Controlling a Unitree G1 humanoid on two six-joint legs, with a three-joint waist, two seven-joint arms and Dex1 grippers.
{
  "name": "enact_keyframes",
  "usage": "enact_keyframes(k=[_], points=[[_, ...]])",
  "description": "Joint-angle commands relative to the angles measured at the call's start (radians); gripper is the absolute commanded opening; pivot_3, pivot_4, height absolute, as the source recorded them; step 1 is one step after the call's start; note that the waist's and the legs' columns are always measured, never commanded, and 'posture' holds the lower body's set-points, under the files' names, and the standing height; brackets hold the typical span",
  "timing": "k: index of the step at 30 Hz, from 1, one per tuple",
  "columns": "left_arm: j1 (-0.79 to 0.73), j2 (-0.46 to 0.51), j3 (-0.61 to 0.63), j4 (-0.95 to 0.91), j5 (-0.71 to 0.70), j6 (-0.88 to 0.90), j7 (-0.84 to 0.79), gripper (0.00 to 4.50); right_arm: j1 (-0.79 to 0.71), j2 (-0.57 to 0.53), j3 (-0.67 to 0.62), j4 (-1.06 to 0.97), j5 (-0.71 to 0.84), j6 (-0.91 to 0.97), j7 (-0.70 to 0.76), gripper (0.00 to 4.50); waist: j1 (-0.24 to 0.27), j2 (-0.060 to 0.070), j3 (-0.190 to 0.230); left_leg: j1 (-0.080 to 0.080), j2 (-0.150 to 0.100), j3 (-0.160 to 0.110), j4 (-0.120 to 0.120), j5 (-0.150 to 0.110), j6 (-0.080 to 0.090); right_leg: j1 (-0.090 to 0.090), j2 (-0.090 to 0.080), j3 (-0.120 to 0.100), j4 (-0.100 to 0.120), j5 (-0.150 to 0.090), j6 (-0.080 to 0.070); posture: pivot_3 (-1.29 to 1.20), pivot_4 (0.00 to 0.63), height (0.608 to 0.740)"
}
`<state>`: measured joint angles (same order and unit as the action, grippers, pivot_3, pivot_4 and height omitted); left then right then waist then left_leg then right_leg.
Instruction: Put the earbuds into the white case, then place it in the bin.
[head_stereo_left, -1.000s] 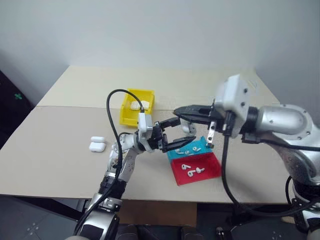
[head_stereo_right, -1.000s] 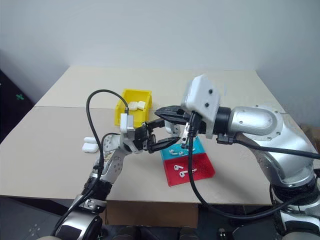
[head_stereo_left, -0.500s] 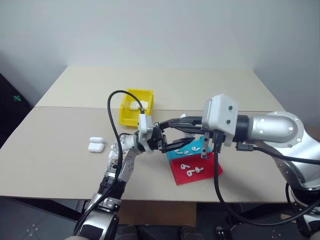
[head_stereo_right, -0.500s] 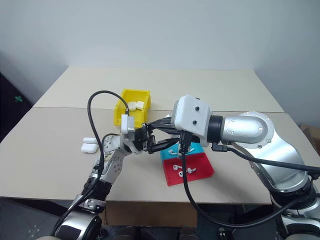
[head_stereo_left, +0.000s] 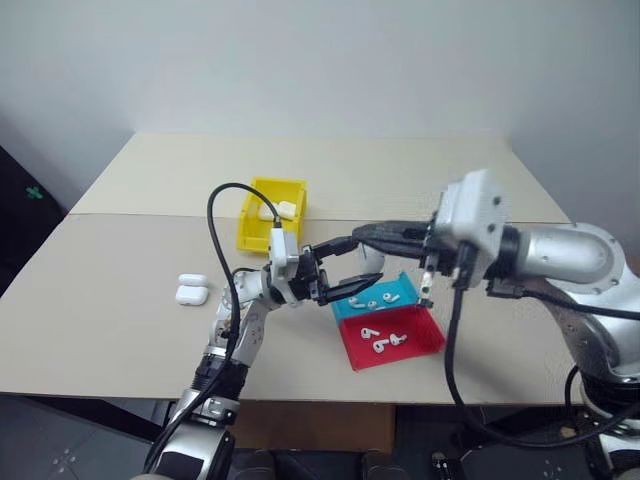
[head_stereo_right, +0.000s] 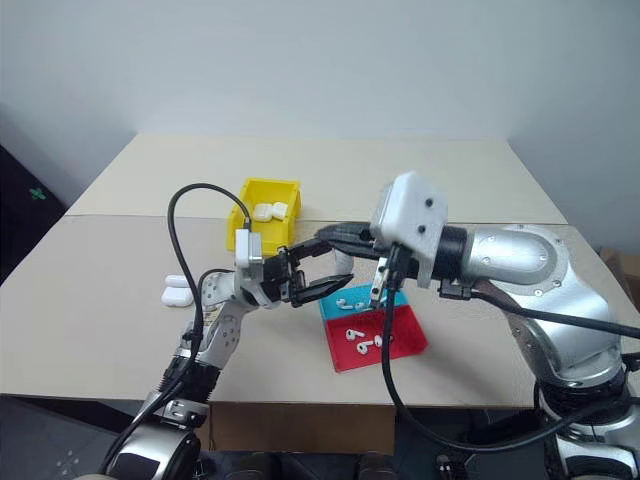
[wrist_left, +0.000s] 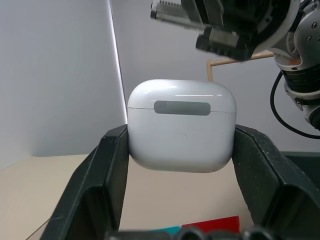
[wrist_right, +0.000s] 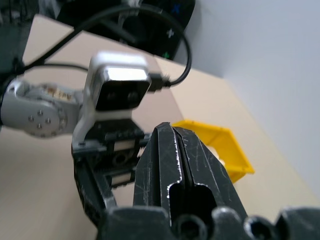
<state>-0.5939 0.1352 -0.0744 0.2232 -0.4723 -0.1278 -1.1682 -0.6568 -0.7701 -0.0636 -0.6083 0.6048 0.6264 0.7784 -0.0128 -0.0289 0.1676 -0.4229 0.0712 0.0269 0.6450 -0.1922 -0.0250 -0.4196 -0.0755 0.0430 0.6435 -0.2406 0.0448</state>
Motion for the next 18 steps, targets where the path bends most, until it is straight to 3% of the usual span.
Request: enact_keyframes(k=[1, 5, 9, 12, 18], points=[[0.004, 0.032, 0.03, -0.131, 0.037, 0.096, 0.167, 2.78, 0.004, -0.003, -0.112, 0.013, 0.038, 0.046, -0.073, 0.04, 0.0, 0.0, 0.0, 0.0, 0.0, 0.0, 0.0, 0.0, 0.0, 0.0, 0.0, 0.0, 0.0, 0.0, 0.0, 0.0, 0.15, 0.74], [-0.036, 0.057, 0.063, -0.173, 0.159, 0.15, 0.41, 2.78, 0.063, -0.011, -0.163, 0.012, 0.043, 0.109, -0.142, 0.04, 0.002, 0.0, 0.0, 0.001, 0.0, 0.0, 0.0, 0.0, 0.0, 0.001, 0.0, 0.0, 0.001, 0.0, 0.0, 0.0, 0.15, 0.74], [-0.196, 0.073, 0.09, -0.116, 0.355, 0.379, 0.771, 2.78, 0.176, 0.02, -0.175, -0.023, 0.037, 0.117, -0.198, 0.04, 0.011, -0.001, 0.0, 0.0, 0.0, -0.001, 0.001, 0.0, 0.0, 0.0, 0.0, 0.0, 0.0, 0.0, 0.001, 0.0, 0.15, 0.74], [-0.308, 0.099, 0.118, -0.006, 0.374, 0.51, 0.85, 2.78, 0.231, 0.048, -0.15, -0.033, 0.025, 0.129, -0.241, 0.04, 0.011, -0.001, 0.0, 0.0, -0.001, -0.001, 0.001, 0.0, 0.0, 0.0, -0.001, 0.0, 0.0, 0.0, 0.001, 0.0, 0.15, 0.74], [-0.348, 0.084, 0.119, 0.15, 0.412, 0.466, 0.939, 2.78, 0.263, 0.054, -0.101, -0.017, -0.006, 0.11, -0.243, 0.04, 0.0, 0.0, 0.0, 0.0, -0.001, -0.001, -0.001, 0.0, 0.0, 0.0, 0.0, 0.0, 0.0, 0.0, 0.002, 0.0, 0.15, 0.74]])
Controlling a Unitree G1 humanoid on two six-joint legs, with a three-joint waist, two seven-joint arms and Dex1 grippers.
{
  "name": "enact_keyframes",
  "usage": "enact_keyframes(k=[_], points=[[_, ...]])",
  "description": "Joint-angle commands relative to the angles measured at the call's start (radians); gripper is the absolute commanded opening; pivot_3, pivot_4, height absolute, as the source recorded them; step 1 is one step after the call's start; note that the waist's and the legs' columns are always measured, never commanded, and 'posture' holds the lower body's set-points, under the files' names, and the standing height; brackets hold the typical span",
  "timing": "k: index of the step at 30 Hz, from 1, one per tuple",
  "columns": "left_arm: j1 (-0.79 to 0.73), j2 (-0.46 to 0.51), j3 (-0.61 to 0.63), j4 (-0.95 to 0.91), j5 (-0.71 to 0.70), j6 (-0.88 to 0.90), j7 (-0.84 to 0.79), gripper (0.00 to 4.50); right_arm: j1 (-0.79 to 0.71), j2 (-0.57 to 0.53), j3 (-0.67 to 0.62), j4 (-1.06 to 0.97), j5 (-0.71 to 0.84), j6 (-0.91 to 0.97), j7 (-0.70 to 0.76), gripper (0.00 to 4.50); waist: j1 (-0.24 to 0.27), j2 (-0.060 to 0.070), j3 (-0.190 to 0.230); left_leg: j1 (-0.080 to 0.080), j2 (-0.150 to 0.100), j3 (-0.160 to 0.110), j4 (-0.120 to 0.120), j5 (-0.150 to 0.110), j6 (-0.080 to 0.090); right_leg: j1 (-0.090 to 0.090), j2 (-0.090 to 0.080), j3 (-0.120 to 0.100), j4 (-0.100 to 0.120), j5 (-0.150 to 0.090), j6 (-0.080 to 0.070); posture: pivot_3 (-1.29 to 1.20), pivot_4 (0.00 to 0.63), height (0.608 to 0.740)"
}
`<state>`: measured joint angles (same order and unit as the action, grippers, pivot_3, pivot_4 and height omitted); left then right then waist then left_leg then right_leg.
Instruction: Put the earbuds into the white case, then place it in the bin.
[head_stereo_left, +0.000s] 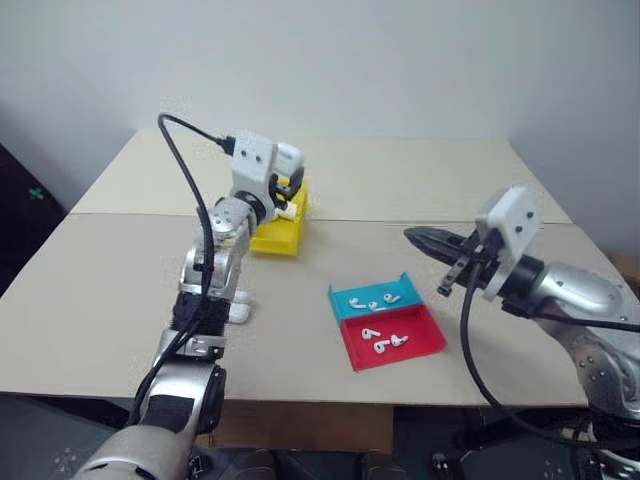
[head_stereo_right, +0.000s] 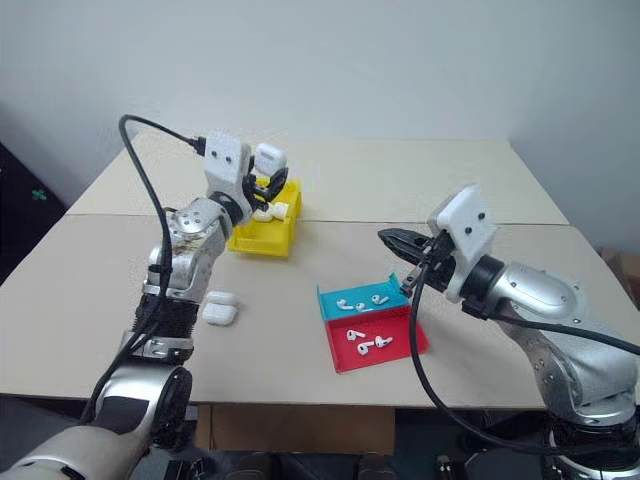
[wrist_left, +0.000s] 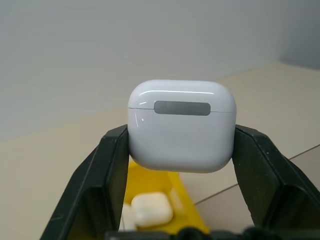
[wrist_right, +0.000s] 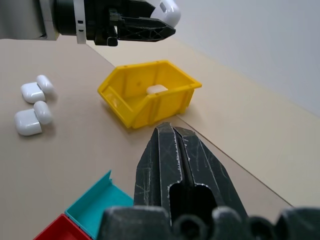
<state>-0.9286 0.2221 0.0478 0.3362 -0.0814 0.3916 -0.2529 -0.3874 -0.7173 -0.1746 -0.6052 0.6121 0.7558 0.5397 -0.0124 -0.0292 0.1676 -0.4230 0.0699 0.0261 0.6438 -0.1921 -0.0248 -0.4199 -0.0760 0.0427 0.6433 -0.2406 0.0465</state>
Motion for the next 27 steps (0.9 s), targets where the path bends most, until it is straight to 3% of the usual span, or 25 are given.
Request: enact_keyframes(k=[1, 5, 10, 12, 16, 20, 23, 27], points=[[-0.026, -0.005, -0.005, 0.07, 0.035, -0.039, 0.05, 2.78, -0.006, -0.003, 0.017, -0.014, -0.022, -0.021, -0.002, 0.04, 0.0, 0.0, 0.0, -0.001, 0.0, 0.0, 0.0, 0.0, 0.0, 0.0, 0.0, 0.0, 0.0, 0.0, 0.0, 0.0, 0.15, 0.74], [-0.079, 0.0, 0.01, 0.218, 0.051, -0.009, 0.115, 2.78, -0.002, -0.012, 0.037, -0.001, -0.053, -0.027, 0.001, 0.04, 0.001, 0.0, 0.0, 0.0, 0.0, 0.0, 0.0, 0.0, 0.0, 0.0, 0.0, 0.0, 0.0, 0.0, 0.0, 0.0, 0.15, 0.74], [-0.09, 0.019, -0.001, 0.292, 0.05, -0.021, 0.066, 2.78, 0.027, -0.017, 0.065, -0.008, -0.097, -0.037, 0.007, 0.04, 0.001, 0.0, 0.0, -0.001, 0.0, 0.0, 0.0, 0.0, 0.0, -0.001, 0.0, 0.0, -0.001, 0.0, 0.0, 0.0, 0.15, 0.74], [-0.1, 0.01, 0.017, 0.328, 0.048, -0.03, 0.103, 3.5, 0.033, -0.013, 0.072, -0.011, -0.107, -0.039, 0.006, 0.0, 0.001, 0.0, 0.0, -0.001, 0.0, 0.0, 0.0, 0.0, 0.0, -0.001, 0.0, 0.0, -0.001, 0.0, 0.0, 0.0, 0.15, 0.74], [-0.103, 0.009, 0.014, 0.338, 0.037, -0.046, 0.07, 4.48, 0.037, -0.011, 0.076, -0.013, -0.123, -0.041, 0.008, 0.0, 0.001, 0.0, 0.0, -0.001, -0.001, 0.0, 0.0, 0.0, -0.001, 0.0, -0.001, 0.0, 0.0, 0.0, 0.0, 0.0, 0.15, 0.74], [-0.083, -0.001, 0.029, 0.266, -0.001, -0.086, 0.018, 4.48, 0.037, -0.015, 0.074, -0.011, -0.13, -0.043, 0.021, 0.0, 0.001, 0.0, 0.0, -0.001, 0.0, 0.0, 0.0, 0.0, -0.001, 0.0, 0.0, 0.0, 0.0, 0.0, 0.0, 0.0, 0.15, 0.74], [-0.039, -0.019, 0.08, 0.131, -0.096, -0.143, -0.059, 4.48, 0.048, -0.031, 0.065, -0.017, -0.145, -0.063, 0.041, 0.0, 0.001, 0.0, 0.0, -0.002, 0.0, 0.0, 0.0, 0.0, -0.001, -0.001, -0.001, 0.0, 0.0, 0.0, 0.0, 0.0, 0.15, 0.74], [0.069, 0.028, 0.086, -0.098, -0.209, -0.069, -0.213, 4.48, 0.108, -0.074, 0.015, -0.017, -0.167, -0.169, 0.124, 0.0, -0.001, 0.0, 0.0, -0.001, 0.0, 0.0, 0.0, 0.0, -0.001, -0.001, -0.001, 0.0, 0.0, 0.0, 0.0, 0.0, 0.15, 0.74]])
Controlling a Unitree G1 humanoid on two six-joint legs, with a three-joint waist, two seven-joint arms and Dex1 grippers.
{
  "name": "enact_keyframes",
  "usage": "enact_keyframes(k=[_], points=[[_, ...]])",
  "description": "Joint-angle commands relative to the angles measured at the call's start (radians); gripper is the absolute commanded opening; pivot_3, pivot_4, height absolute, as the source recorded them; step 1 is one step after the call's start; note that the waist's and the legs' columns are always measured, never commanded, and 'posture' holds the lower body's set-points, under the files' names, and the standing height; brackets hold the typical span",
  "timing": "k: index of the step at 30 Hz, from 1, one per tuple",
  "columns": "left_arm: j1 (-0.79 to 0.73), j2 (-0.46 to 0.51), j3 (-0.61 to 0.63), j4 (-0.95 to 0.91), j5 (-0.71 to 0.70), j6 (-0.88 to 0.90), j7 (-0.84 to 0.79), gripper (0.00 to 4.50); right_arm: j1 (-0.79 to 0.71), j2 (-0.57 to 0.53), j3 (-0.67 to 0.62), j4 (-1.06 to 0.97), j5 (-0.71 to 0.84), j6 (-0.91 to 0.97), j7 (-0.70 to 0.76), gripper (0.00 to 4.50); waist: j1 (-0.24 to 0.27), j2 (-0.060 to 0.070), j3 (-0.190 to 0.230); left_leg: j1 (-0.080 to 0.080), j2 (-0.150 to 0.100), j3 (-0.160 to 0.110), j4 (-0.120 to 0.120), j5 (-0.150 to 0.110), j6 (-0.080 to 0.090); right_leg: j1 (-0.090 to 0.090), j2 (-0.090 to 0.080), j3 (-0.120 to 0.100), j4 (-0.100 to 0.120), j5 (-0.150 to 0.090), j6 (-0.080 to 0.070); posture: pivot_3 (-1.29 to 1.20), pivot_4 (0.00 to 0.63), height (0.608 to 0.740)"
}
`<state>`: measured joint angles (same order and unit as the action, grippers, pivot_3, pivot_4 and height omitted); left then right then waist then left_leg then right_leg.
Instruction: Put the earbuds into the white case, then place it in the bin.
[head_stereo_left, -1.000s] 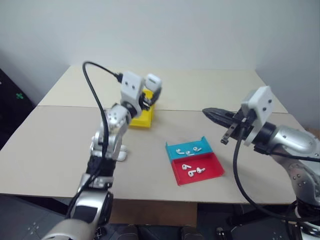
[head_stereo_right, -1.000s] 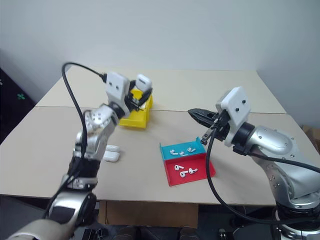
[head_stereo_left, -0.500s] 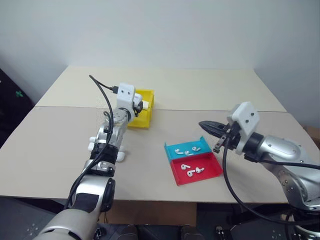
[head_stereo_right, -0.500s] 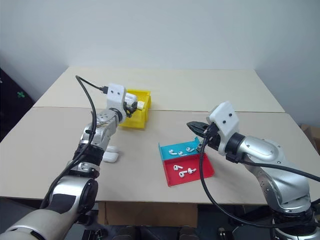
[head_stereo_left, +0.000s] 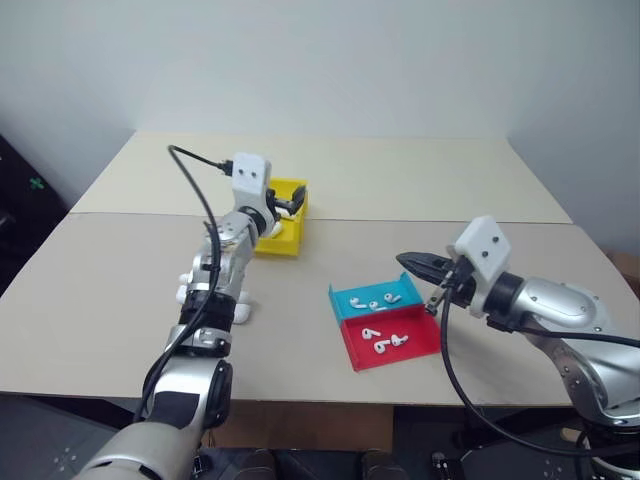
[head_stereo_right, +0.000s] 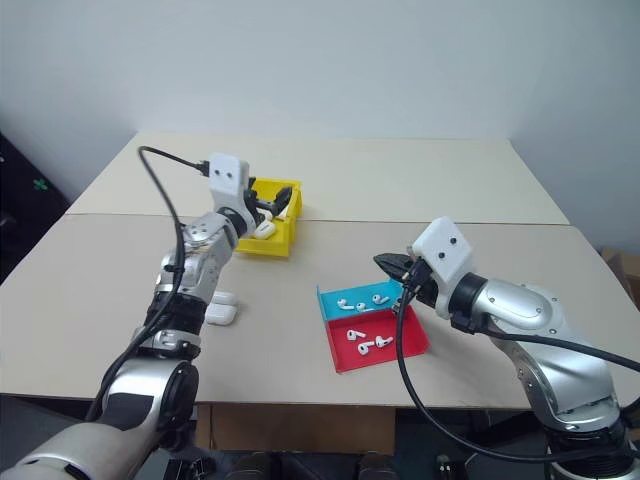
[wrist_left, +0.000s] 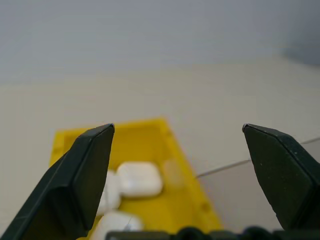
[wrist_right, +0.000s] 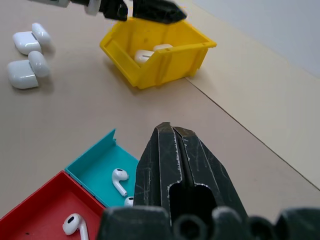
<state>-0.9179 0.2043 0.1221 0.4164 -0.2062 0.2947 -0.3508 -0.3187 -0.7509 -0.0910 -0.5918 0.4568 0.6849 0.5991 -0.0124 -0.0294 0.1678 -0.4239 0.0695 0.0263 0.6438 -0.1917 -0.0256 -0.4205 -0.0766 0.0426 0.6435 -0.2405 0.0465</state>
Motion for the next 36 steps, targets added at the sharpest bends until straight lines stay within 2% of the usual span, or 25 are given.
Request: enact_keyframes(k=[1, 7, 11, 15, 19, 23, 29, 36], points=[[0.102, 0.084, 0.013, -0.255, -0.131, 0.071, -0.184, 4.48, 0.069, -0.066, -0.096, -0.03, -0.015, -0.142, 0.11, 0.0, -0.003, 0.0, 0.0, 0.0, 0.0, 0.0, 0.0, 0.0, 0.0, 0.0, 0.0, 0.0, 0.0, 0.0, 0.0, 0.0, 0.15, 0.74], [0.39, 0.398, 0.079, -0.594, -0.383, 0.238, -0.563, 4.48, 0.241, -0.25, -0.282, 0.056, 0.022, -0.306, 0.444, 0.0, -0.009, 0.0, 0.0, 0.003, 0.0, 0.001, 0.0, 0.0, 0.0, 0.002, 0.0, 0.001, 0.002, 0.0, 0.0, 0.0, 0.15, 0.74], [0.586, 0.614, 0.145, -0.727, -0.412, 0.259, -0.705, 4.48, 0.257, -0.315, -0.34, 0.157, 0.009, -0.364, 0.548, 0.0, -0.01, 0.0, 0.0, 0.007, 0.001, 0.001, 0.001, 0.0, -0.001, 0.004, 0.0, 0.001, 0.002, -0.001, 0.0, 0.0, 0.15, 0.74], [0.805, 0.734, 0.341, -0.805, -0.48, 0.246, -0.842, 4.48, 0.277, -0.375, -0.406, 0.229, 0.017, -0.378, 0.647, 0.0, -0.005, 0.0, 0.0, 0.01, 0.002, 0.003, 0.001, 0.0, -0.001, 0.007, 0.0, 0.002, 0.002, -0.005, 0.003, 0.0, 0.15, 0.74], [0.971, 0.777, 0.452, -0.837, -0.466, 0.248, -0.872, 4.48, 0.341, -0.395, -0.499, 0.255, 0.02, -0.375, 0.728, 0.0, 0.005, 0.0, 0.0, 0.011, 0.002, 0.003, 0.001, 0.0, -0.001, 0.008, -0.001, 0.001, 0.001, -0.006, 0.002, 0.0, 0.15, 0.74], [1.089, 0.774, 0.535, -0.873, -0.437, 0.207, -0.888, 4.48, 0.355, -0.378, -0.501, 0.26, 0.029, -0.355, 0.722, 0.0, 0.001, 0.0, 0.0, 0.011, 0.002, 0.003, 0.001, 0.0, -0.001, 0.009, -0.001, 0.001, 0.0, -0.01, -0.001, 0.0, 0.15, 0.74], [1.124, 0.758, 0.569, -0.887, -0.448, 0.207, -0.857, 4.48, 0.306, -0.381, -0.417, 0.302, -0.006, -0.385, 0.704, 0.0, -0.001, 0.0, 0.0, 0.017, 0.002, 0.003, 0.001, 0.0, -0.001, 0.013, -0.001, 0.001, 0.0, -0.01, -0.002, 0.0, 0.15, 0.74], [1.135, 0.774, 0.567, -0.881, -0.439, 0.198, -0.858, 4.48, 0.298, -0.389, -0.407, 0.309, -0.005, -0.392, 0.707, 0.0, 0.0, 0.0, 0.0, 0.017, 0.002, 0.004, 0.0, 0.0, -0.001, 0.013, -0.001, 0.002, 0.0, -0.011, -0.003, 0.0, 0.15, 0.74]])
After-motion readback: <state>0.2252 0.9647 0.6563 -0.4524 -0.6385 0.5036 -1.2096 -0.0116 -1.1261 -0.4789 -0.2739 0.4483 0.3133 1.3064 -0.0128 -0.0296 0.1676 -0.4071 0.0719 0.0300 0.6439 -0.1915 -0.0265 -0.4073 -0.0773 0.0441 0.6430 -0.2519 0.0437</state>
